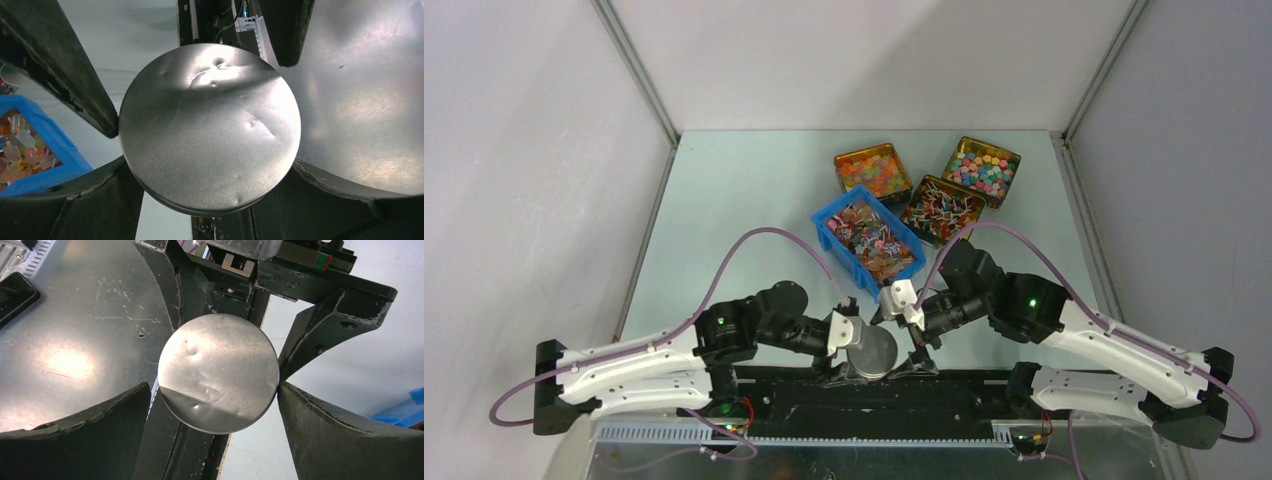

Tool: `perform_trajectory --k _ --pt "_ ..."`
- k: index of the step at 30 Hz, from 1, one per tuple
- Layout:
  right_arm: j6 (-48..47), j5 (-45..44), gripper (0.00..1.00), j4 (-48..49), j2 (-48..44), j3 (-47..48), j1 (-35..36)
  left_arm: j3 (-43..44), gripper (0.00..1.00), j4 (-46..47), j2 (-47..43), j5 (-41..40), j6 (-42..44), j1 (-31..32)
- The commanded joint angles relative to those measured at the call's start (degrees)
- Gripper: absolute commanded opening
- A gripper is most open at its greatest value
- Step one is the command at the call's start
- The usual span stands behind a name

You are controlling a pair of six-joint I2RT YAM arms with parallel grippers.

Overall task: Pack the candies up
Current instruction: Screw the bottle lid onto the packing bottle.

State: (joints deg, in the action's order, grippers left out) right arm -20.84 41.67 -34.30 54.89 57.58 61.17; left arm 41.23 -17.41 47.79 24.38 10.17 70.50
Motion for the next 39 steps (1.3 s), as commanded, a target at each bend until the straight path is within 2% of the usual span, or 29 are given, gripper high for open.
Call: perform_trajectory --k 1,11,18,26,30,35,39 --pt "-1.36 -2.12 0.98 2.36 0.53 2.63 1.23 3.76 0.50 2.70 -0.15 1.26 1.68 0.60" --pt "0.94 -3.10 0.88 5.20 0.64 2.62 2.13 3.85 0.49 3.21 -1.05 0.61 1.23 0.69" --pt "1.34 -5.00 0.99 6.21 -0.48 2.69 3.23 3.60 0.48 3.44 -1.38 -0.12 1.05 0.69" --pt "0.73 -5.62 0.99 5.82 -0.25 2.57 4.20 3.31 0.47 3.49 -1.42 -0.32 0.79 0.69" --pt "0.74 -5.66 0.94 5.28 0.18 2.60 4.30 3.32 0.47 3.73 -1.48 -0.39 0.60 0.69" --pt "1.39 -6.81 0.78 5.13 0.00 2.62 4.34 2.91 0.47 4.77 -2.20 -1.85 -0.06 0.69" --pt "2.22 -9.50 0.76 4.93 0.03 2.53 4.53 2.14 0.46 7.10 -3.01 -4.23 -1.82 0.69"
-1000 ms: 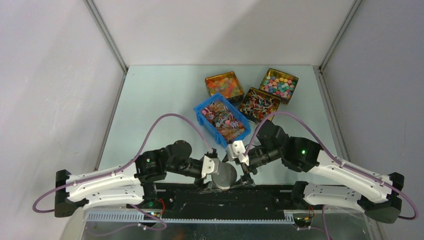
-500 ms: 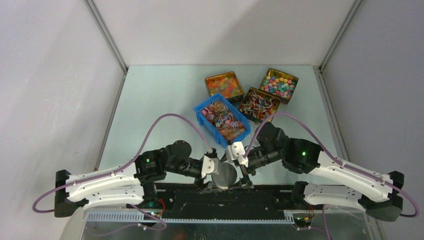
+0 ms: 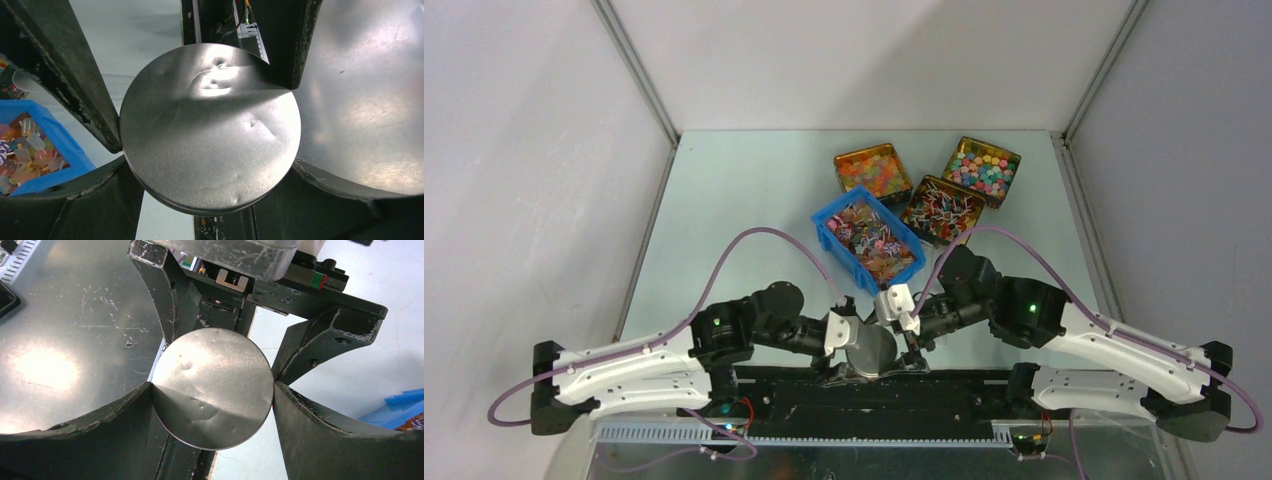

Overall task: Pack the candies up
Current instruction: Screw the bottle lid onto the packing bottle.

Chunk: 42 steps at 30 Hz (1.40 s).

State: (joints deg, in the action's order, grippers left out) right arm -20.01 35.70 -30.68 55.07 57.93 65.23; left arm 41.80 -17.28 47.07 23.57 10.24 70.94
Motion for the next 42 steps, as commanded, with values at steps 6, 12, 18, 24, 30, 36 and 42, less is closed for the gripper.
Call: perform_trajectory --k 6,12,18,24,30,36,42 --pt "3.44 -9.23 0.76 2.20 -0.14 1.49 1.23 1.09 0.45 10.16 -2.61 -9.58 -4.66 0.25" --pt "5.37 -14.78 0.76 2.46 0.40 1.48 2.88 1.44 0.45 12.29 -1.37 -16.10 -6.11 0.25" --pt "8.04 -21.09 0.74 3.56 1.24 1.48 4.96 1.69 0.42 13.19 -0.69 -22.12 -6.03 0.25" --pt "11.92 -27.82 0.73 6.04 2.94 1.45 7.20 2.39 0.42 15.07 0.65 -27.39 -5.57 0.25" --pt "15.51 -33.87 0.73 9.28 3.56 1.48 8.78 3.08 0.41 18.22 2.73 -28.75 -5.08 0.25" --pt "15.88 -33.56 0.85 9.78 4.08 1.44 9.24 2.99 0.41 17.85 2.52 -28.19 -4.03 0.25" --pt "13.95 -33.46 0.99 7.50 3.00 1.31 8.93 1.73 0.41 13.32 0.14 -25.70 -3.00 0.25"
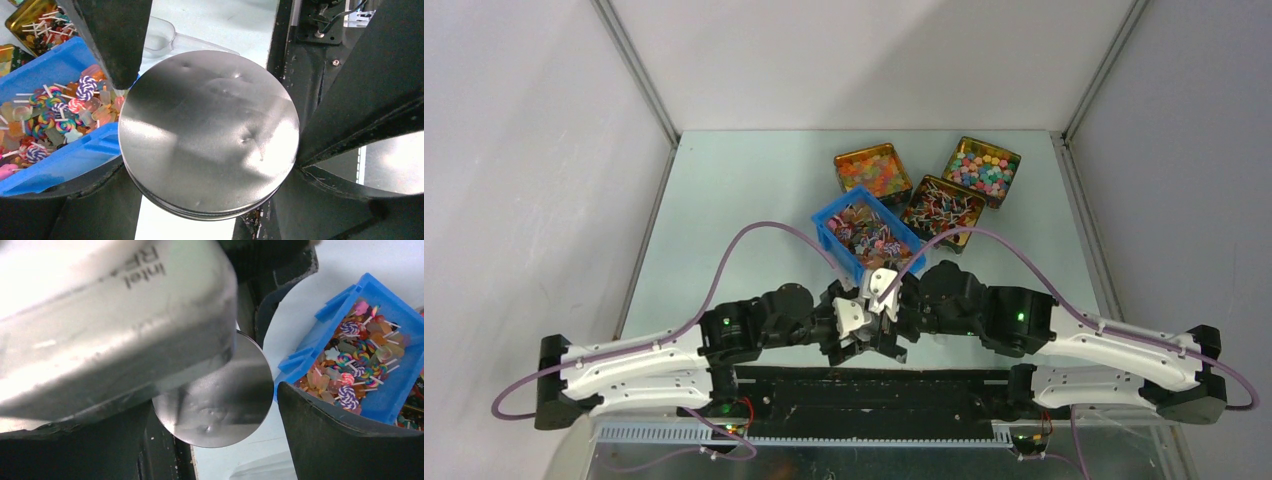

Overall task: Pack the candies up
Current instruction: Screw the bottle lid onto the packing bottle.

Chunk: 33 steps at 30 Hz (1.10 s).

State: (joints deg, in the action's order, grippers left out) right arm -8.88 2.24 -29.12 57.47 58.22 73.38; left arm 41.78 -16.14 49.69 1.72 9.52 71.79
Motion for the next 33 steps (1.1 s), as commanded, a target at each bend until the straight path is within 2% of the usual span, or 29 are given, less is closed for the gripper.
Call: perform_trajectory --k 1,14,25,33 --pt "2.21 0.11 0.99 5.62 0.15 0.74 0.70 1.21 0.41 11.37 -2.80 -3.53 -2.24 -0.60" --pt "-1.04 8.61 1.00 1.79 -5.64 -2.94 -3.58 -1.62 0.41 3.55 -7.98 2.36 -2.00 -0.60" --pt "-3.00 15.99 1.00 -0.37 -10.38 -4.51 -8.78 -1.79 0.41 1.48 -8.43 5.73 -1.07 -0.60" --pt "-8.69 29.27 1.00 -0.19 -13.50 -4.51 -13.92 -1.58 0.41 1.44 -7.79 11.93 0.18 -0.60"
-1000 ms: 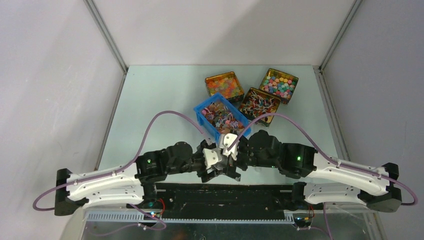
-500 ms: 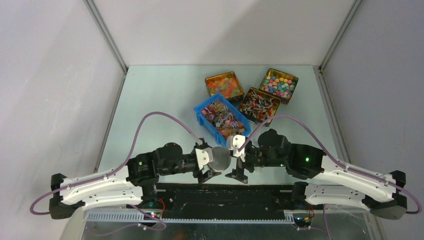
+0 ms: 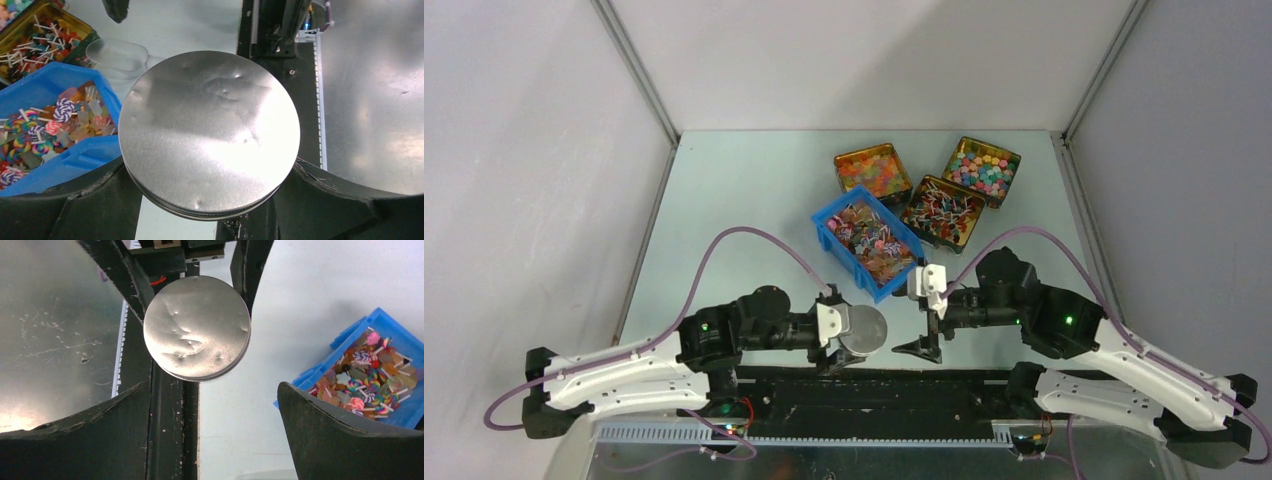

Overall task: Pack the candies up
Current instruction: Screw the bottle lid onto the packing bottle.

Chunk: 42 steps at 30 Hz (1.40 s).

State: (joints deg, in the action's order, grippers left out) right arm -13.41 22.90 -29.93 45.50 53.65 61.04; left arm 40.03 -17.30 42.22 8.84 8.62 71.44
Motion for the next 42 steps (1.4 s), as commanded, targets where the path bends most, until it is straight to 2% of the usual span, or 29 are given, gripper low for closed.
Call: perform_trajectory --k 1,8,18,28,34,42 --pt "-4.56 10.47 0.99 0.68 -1.58 0.05 -1.98 0.24 0.41 2.56 0.03 6.11 1.24 -0.25" --pt "-7.69 17.55 0.99 3.42 0.51 0.28 -2.03 0.70 0.42 4.33 1.92 11.39 1.42 -0.25" --pt "-10.41 17.97 0.97 4.29 4.89 1.46 0.37 1.77 0.43 5.40 4.17 14.21 1.41 -0.25" --pt "-10.33 18.09 0.88 5.41 7.67 1.46 2.06 2.57 0.43 5.06 4.14 14.26 1.64 -0.25" --pt "-10.28 17.04 0.75 5.76 7.79 1.41 2.41 2.83 0.42 5.33 3.90 13.24 1.64 -0.25" --pt "-9.43 14.27 0.70 5.41 8.08 1.40 2.79 1.95 0.42 9.37 2.33 8.65 -0.30 -0.25"
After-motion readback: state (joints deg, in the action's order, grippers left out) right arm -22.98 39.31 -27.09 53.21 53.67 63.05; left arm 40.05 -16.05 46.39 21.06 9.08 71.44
